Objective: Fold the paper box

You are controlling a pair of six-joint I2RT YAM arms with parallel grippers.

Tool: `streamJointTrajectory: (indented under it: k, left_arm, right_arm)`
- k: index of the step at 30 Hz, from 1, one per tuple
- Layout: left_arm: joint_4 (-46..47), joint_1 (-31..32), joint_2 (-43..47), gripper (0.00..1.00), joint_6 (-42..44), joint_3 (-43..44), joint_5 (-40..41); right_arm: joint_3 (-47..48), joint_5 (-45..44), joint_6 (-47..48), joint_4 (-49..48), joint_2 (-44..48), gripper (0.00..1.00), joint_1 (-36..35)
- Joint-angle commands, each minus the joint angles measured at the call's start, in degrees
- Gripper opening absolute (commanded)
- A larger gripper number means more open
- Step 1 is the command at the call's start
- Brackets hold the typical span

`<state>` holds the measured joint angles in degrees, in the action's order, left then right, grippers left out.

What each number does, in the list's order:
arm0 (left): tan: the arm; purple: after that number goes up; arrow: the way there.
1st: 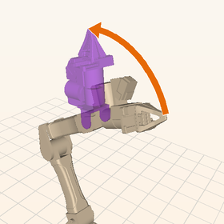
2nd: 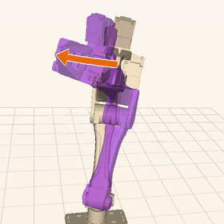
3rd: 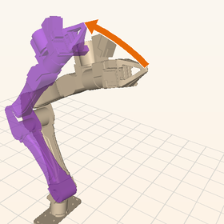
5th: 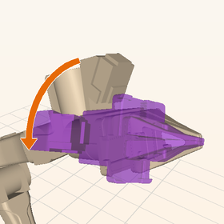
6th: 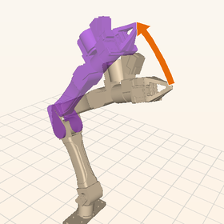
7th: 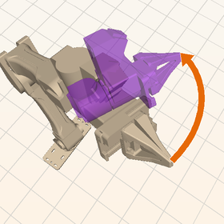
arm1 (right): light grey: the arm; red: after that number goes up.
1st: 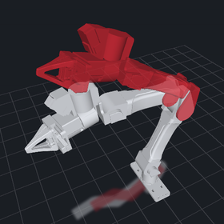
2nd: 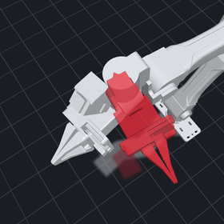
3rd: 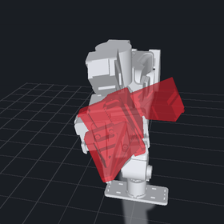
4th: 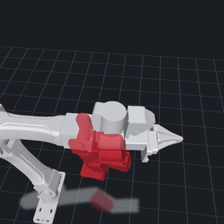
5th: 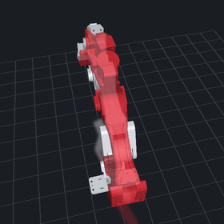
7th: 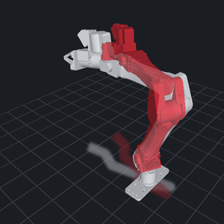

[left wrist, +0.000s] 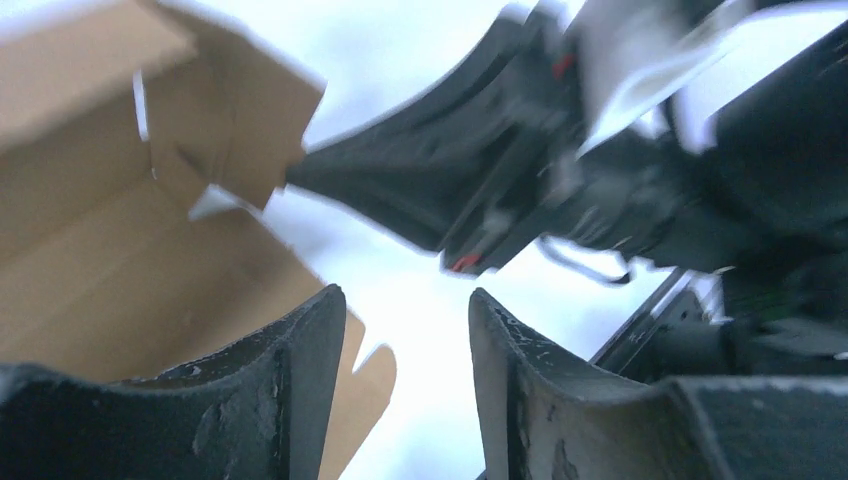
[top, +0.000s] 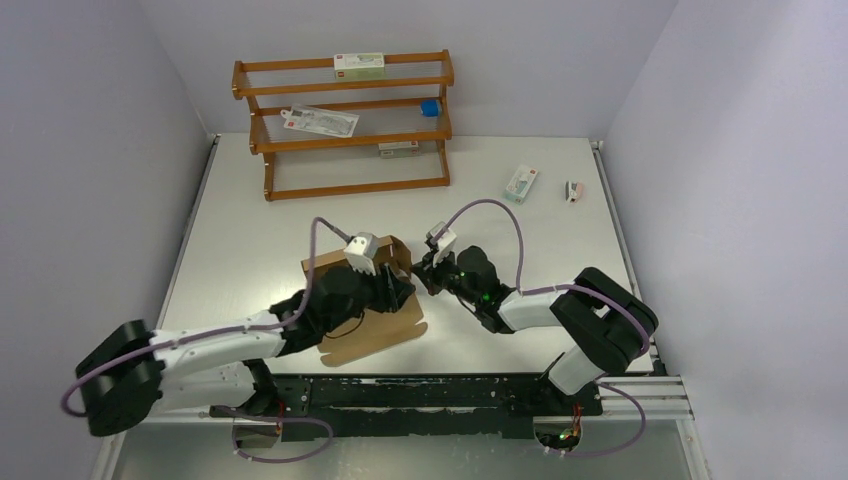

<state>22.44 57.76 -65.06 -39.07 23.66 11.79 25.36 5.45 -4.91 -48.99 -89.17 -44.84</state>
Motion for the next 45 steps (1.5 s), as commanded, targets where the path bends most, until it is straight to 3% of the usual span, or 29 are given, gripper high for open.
streamJointTrajectory:
  k: [1,5,9,13,21,34,45]
  left_arm:
    - [-19.17,0.26,8.79,0.55,5.32,9.43,7.84]
    - [-33.9,-1.26,11.07,0.62,8.11,18.03,20.41]
    - [-39.34,-7.81,8.55,0.69,9.3,20.93,22.02]
    - [-38.15,-14.27,6.72,0.76,10.95,19.8,19.53]
    - [-34.2,-15.75,3.59,0.83,12.78,18.67,16.5]
    - [-31.38,-15.75,-2.6,0.83,13.16,17.11,14.0]
    - [-28.01,-15.76,-1.67,0.8,13.42,14.6,10.58]
  right_arm:
    - [0.21,-1.02,1.04,-0.81,0.22,0.0,-0.6]
    - [0.34,-0.87,1.03,-1.02,0.03,0.0,-0.77]
    - [0.63,-0.69,1.04,-0.83,-0.21,0.0,-0.95]
    - [0.74,-0.62,1.12,-0.4,-0.07,0.0,-1.05]
    - [1.05,-0.02,1.13,0.17,0.13,0.0,-1.21]
    - [2.26,2.79,0.6,1.06,-0.09,0.0,-1.26]
    - [4.52,8.61,1.5,2.25,-1.98,0.05,-1.3]
